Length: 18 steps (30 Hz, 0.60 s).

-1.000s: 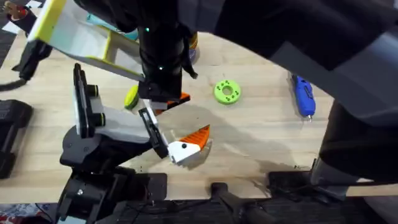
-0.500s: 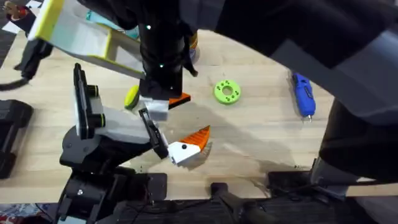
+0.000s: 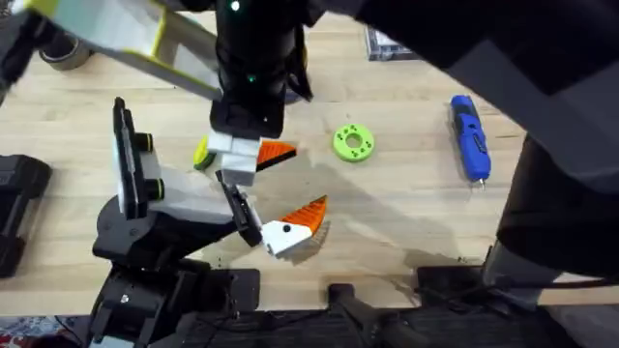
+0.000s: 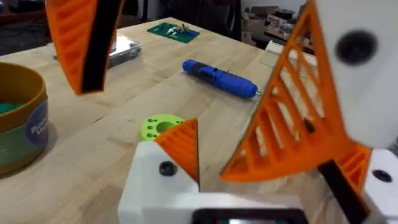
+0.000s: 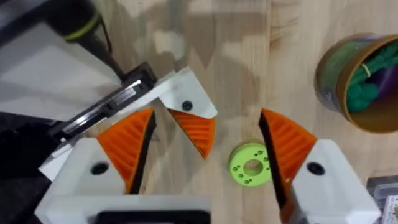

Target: Pick up the gripper from the table and insert it into the empty holder that is missing its gripper. Then pick up a screw, insert it into the mounting hole, and use the screwdriver to tighten it. Finally, clean up the table by picking up the vegetable and placing it into the bucket.

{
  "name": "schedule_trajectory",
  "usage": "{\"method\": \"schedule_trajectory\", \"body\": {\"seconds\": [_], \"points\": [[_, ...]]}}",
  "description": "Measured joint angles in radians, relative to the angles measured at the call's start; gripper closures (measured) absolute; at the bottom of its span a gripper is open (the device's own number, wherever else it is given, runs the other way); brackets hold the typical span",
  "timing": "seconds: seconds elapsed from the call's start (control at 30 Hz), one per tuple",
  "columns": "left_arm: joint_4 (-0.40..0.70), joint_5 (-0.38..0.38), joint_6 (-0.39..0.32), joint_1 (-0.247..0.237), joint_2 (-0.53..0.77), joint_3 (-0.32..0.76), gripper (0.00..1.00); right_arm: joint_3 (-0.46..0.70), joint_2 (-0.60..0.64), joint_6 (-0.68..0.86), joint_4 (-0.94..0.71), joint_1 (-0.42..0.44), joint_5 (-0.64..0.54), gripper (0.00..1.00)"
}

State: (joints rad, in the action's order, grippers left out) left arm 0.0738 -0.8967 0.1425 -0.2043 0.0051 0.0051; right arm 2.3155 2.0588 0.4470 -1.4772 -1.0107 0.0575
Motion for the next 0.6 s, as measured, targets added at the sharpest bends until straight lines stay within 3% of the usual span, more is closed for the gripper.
{"method": "schedule_trajectory", "body": {"seconds": [0.27, 0.6], "points": [[0.0, 0.0, 0.0, 0.0, 0.0, 0.0, 0.014, 0.059, -0.002, -0.056, -0.076, 0.049, 0.013, 0.005], [0.0, 0.0, -0.003, 0.0, 0.0, 0.0, 0.015, 0.079, -0.073, -0.08, -0.134, 0.202, 0.194, 0.004]]}}
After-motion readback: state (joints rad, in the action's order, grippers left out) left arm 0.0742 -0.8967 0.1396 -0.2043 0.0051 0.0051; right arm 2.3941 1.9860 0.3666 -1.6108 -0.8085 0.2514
